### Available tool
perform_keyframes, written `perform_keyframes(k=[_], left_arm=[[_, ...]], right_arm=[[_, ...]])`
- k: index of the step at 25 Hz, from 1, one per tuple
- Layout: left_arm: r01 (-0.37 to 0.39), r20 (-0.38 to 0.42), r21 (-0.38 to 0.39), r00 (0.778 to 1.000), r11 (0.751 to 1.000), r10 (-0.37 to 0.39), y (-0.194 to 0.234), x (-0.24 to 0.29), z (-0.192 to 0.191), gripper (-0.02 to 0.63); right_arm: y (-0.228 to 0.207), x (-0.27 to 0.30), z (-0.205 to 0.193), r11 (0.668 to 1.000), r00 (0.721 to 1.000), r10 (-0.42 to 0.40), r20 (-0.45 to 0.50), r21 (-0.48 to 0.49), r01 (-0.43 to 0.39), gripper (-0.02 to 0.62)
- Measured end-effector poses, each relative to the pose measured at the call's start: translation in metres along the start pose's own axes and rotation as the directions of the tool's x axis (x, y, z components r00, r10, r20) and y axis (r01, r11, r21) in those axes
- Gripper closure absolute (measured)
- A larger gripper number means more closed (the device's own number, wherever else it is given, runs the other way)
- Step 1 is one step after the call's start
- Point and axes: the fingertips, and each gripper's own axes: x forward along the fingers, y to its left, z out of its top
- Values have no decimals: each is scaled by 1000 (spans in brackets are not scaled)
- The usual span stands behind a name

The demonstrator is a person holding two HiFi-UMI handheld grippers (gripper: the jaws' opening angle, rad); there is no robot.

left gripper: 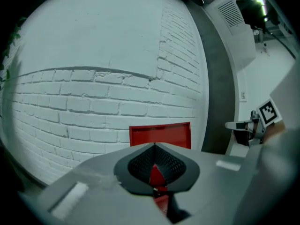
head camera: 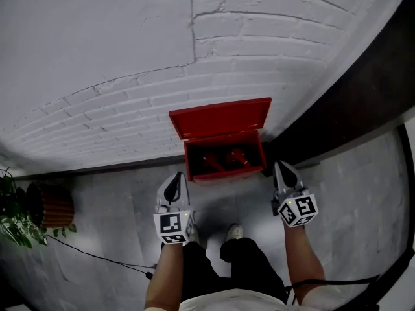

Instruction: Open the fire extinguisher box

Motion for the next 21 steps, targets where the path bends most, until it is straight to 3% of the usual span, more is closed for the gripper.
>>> perform_keyframes(k=[21], left_arm=[[-9,21,14,1000,1000,8,3,-11,5,600]], right_arm=[[12,-11,2,1000,1000,20,2,-17,-20,594]])
